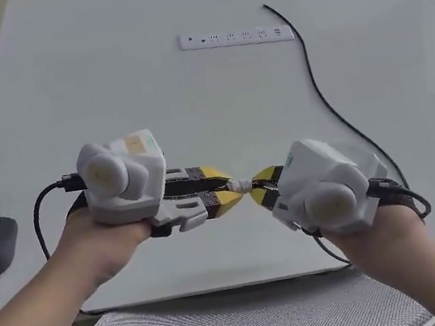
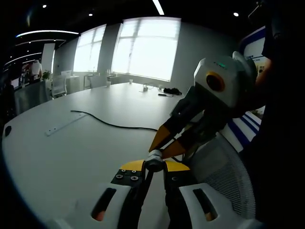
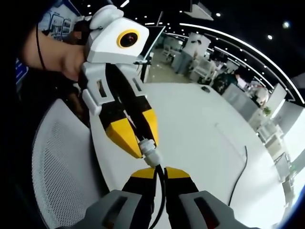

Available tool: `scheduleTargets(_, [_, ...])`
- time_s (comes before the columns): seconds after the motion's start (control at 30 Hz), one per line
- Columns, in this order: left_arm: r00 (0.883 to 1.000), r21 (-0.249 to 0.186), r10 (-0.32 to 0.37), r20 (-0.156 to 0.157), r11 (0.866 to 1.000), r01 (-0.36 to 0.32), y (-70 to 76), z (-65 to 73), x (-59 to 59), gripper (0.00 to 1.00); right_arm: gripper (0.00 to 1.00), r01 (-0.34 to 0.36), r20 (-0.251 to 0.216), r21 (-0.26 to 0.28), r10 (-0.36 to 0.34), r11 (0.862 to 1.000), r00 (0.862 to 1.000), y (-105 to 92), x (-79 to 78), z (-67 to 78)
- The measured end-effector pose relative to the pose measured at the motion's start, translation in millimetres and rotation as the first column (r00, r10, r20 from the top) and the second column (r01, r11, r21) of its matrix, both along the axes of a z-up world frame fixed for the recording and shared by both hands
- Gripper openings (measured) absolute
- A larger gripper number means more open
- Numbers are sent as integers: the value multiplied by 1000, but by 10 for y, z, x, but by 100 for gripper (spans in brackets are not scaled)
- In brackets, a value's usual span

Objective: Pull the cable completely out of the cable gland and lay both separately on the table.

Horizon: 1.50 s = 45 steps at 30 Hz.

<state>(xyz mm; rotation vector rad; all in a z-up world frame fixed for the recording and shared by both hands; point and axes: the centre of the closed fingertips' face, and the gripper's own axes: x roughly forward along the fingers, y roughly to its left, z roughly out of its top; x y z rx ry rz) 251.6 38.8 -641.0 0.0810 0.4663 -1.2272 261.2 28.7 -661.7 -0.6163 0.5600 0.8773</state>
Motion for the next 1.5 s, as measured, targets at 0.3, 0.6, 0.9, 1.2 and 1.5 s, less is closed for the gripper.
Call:
scheduleTargets(0.3, [1000, -4, 10, 0, 1000, -10, 10, 1, 28, 15, 1, 64, -30, 48, -63, 997, 998, -45, 52, -19])
scheduleTargets(0.6, [1000, 0, 14, -2, 1000, -14, 39, -17, 52, 15, 1, 141, -74, 79, -135, 987, 988, -163, 102, -108])
scheduleTargets(0.9, [1000, 0, 13, -2, 1000, -13, 57, -20, 76, 15, 1, 249, -148, 116, -231, 962, 962, -355, 163, -219])
scheduleTargets(1.2, [1000, 5, 8, -1, 1000, -8, 49, -36, 82, 15, 1, 363, -242, 159, -320, 918, 916, -492, 167, -368])
scheduleTargets(1.5, [1000, 13, 5, -6, 1000, -5, 49, -83, 74, 15, 1, 457, -320, 171, -390, 873, 864, -610, 159, -550])
